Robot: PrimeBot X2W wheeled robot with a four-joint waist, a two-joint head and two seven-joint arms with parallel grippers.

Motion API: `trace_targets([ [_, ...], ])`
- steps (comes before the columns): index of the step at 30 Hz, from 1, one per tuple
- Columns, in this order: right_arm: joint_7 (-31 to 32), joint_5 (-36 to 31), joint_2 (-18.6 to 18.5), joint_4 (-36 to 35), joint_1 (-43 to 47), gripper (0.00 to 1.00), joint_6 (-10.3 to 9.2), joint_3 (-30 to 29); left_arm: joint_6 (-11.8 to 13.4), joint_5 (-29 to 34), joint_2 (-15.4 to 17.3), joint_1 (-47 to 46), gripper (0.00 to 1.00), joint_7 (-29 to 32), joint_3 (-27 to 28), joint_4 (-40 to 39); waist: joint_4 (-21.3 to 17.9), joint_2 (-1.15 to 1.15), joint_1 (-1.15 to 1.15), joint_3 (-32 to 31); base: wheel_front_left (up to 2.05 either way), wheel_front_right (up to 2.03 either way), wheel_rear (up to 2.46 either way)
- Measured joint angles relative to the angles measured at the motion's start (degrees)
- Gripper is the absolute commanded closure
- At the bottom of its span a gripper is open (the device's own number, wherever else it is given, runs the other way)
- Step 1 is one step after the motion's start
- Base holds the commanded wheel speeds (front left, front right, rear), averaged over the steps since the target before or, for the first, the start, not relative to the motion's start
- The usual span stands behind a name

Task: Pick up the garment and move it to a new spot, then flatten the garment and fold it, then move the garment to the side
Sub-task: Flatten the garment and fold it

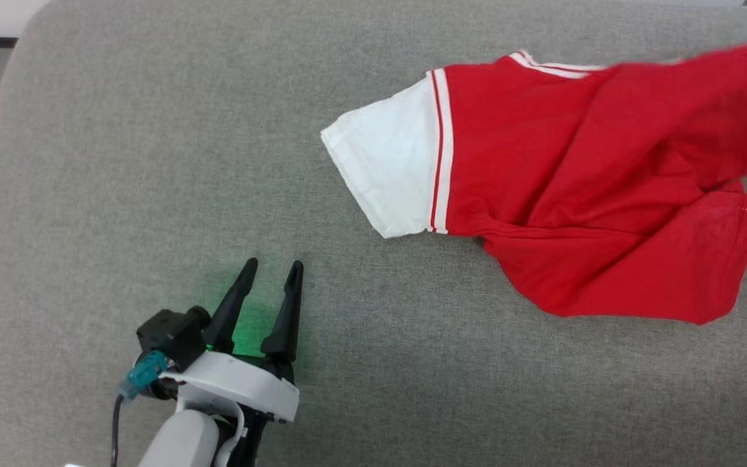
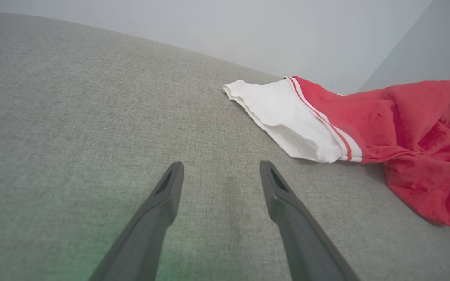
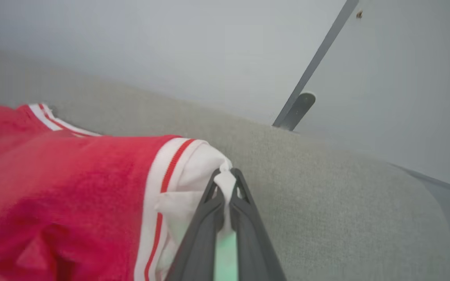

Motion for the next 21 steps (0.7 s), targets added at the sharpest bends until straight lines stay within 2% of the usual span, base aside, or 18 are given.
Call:
trace_targets([
  [4,-0.55,-2.03,-1.47,4.36,2.61,1.00,0.00,-2.12,-0.02,0.09,-0.25,-0.08,0.00,0.00,-0.35,-0.03,0.09,0.00,0.00,0.34,0.00,0.00,0.00],
  [7,-2.78,-6.30,-3.14,7.76,2.87,1.00,0.00,-4.57,-0.20,0.31,-0.58,-0.16,0.00,0.00,-0.68,0.09,0.33,0.00,0.00,0.66,0.00,0.00,0.00],
  [10,-4.41,-8.83,-2.47,10.66,3.38,0.98,0.00,-6.26,-0.37,0.29,-0.58,-0.15,0.00,0.00,-0.75,0.45,0.45,0.00,0.00,0.89,0.00,0.00,0.00],
  [12,-6.01,-10.25,-1.53,11.93,3.35,0.46,0.01,-7.16,-0.44,0.29,-0.59,-0.15,0.00,0.00,-0.86,0.64,0.43,0.00,0.00,1.04,0.00,0.00,0.00],
  [13,-7.16,-11.12,-1.10,12.70,3.20,0.02,0.01,-7.98,-0.44,0.29,-0.58,-0.15,0.00,0.00,-0.88,0.70,0.38,0.00,0.00,1.13,0.00,0.00,0.00],
  [14,-8.26,-12.38,-0.93,13.50,3.11,0.00,0.01,-8.59,-0.45,0.29,-0.58,-0.19,0.00,0.00,-1.00,0.82,0.35,0.00,0.00,1.20,0.00,0.00,0.00],
  [21,-13.03,-17.72,0.51,18.12,2.06,0.00,0.00,-12.58,-0.54,0.29,-0.14,-0.88,0.00,0.00,-1.29,1.24,0.04,0.00,0.00,1.24,0.00,0.00,0.00],
])
